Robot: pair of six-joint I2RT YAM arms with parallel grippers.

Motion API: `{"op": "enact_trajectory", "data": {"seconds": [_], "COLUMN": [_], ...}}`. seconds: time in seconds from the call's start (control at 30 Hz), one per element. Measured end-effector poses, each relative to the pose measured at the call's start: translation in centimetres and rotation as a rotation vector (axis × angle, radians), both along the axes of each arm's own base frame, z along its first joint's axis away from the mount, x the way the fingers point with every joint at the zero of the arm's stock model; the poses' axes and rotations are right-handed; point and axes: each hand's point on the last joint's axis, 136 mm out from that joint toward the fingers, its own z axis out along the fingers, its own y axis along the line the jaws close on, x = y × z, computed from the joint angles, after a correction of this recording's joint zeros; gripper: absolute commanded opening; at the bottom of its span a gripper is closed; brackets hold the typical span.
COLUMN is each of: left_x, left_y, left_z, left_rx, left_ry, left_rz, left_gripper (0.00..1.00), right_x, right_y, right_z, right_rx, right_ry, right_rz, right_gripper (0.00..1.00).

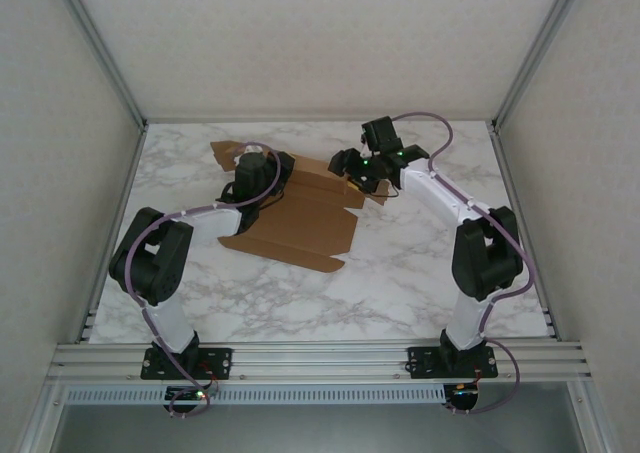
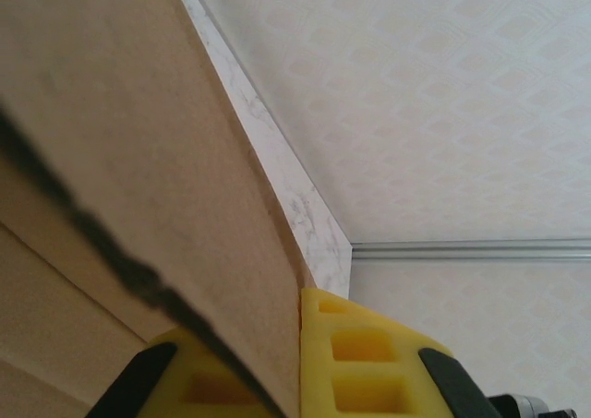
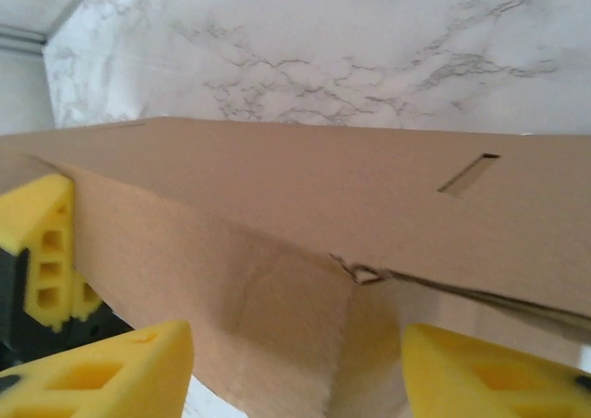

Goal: Fold the paper box

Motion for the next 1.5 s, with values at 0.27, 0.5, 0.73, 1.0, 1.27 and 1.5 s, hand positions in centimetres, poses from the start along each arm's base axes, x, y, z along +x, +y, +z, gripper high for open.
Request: {"op": "enact_trajectory", "data": {"seconds": [0.27,0.5,0.73,1.0,1.27,1.5], "left_x": [0.0,0.0,-0.1,-0.2,-0.2,-0.2], "left_y": [0.3,0.3,0.3,0.4,0.4,0.4], "left_z": [-0.1,-0.1,-0.1,-0.1,-0.1,-0.1], "left_rx": [-0.008,-0.011,-0.014,-0.015,-0.014,-0.013], "left_ry": [0.002,0.001,0.003,0.002,0.002,0.002], "left_rz": [0.016,0.019,0.02,0.021,0.021,0.023], "left_gripper": [0.0,0.0,0.0,0.0,0.01,0.01], "right_x": [0.7,0.7,-1.2,-4.5,-7.9,-6.3], "right_y": [0.5,0.3,-1.8,-4.7,-3.2,-3.4], "right_z": [0.0,-0.5,-0.3,1.4,-7.1,-9.9], "right_rx": [0.068,0.048,-0.039,-0.132,-0.253,-0.279], "right_ry": [-0.002,-0.022,-0.087,-0.18,-0.049,-0.07], "right_rz": [-0.04,-0.032,-0.003,-0.013,0.047,-0.036], "right_gripper": [0.29,0.59,0.64,0.25,0.17,0.16]}}
